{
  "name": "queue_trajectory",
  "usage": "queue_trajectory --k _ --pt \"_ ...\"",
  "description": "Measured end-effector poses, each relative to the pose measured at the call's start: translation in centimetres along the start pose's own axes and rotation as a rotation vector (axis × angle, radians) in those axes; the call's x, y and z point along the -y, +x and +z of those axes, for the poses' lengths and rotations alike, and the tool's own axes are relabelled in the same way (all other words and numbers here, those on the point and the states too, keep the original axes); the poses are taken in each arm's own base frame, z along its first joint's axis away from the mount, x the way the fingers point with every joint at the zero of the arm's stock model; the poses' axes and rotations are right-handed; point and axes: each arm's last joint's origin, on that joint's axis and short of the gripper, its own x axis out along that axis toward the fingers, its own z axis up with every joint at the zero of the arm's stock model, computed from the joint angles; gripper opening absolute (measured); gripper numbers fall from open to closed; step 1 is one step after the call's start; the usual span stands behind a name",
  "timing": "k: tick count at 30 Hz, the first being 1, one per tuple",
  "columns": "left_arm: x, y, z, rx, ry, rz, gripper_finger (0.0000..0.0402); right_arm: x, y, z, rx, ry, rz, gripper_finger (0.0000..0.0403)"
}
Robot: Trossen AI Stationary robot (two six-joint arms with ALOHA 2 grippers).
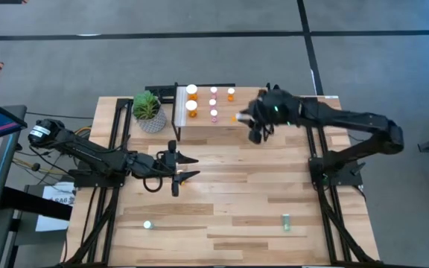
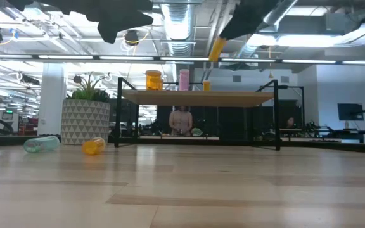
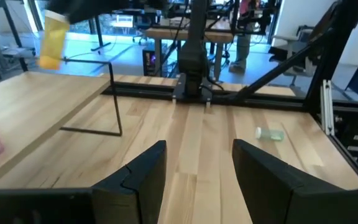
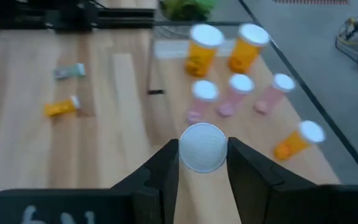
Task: Pick and place medicine bottles onto shelf by color
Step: Put the small bottom orange pill bottle aligned with the other small orange pill bottle on the shelf
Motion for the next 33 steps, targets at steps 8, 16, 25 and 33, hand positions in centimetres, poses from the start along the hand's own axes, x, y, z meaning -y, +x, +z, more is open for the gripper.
queue_trajectory --k 8,16,25,33 --pt "0.0 0.0 -0.1 -0.014 -0.001 0.001 0.0171 4.1 3.6 0.6 -0.091 0.015 -0.010 0.0140" --pt "-0.1 0.0 -0.5 -0.050 -0.001 0.006 0.0171 5.2 6.4 0.1 -0.201 0.012 -0.009 0.0140" --pt "-0.1 0.0 -0.6 -0.055 -0.001 0.007 0.0171 6.1 7.2 -0.5 -0.243 0.022 -0.018 0.0141" --pt "-0.1 0.0 -0.6 -0.055 0.000 0.007 0.0171 6.8 8.0 -1.0 -0.262 0.021 -0.030 0.0143"
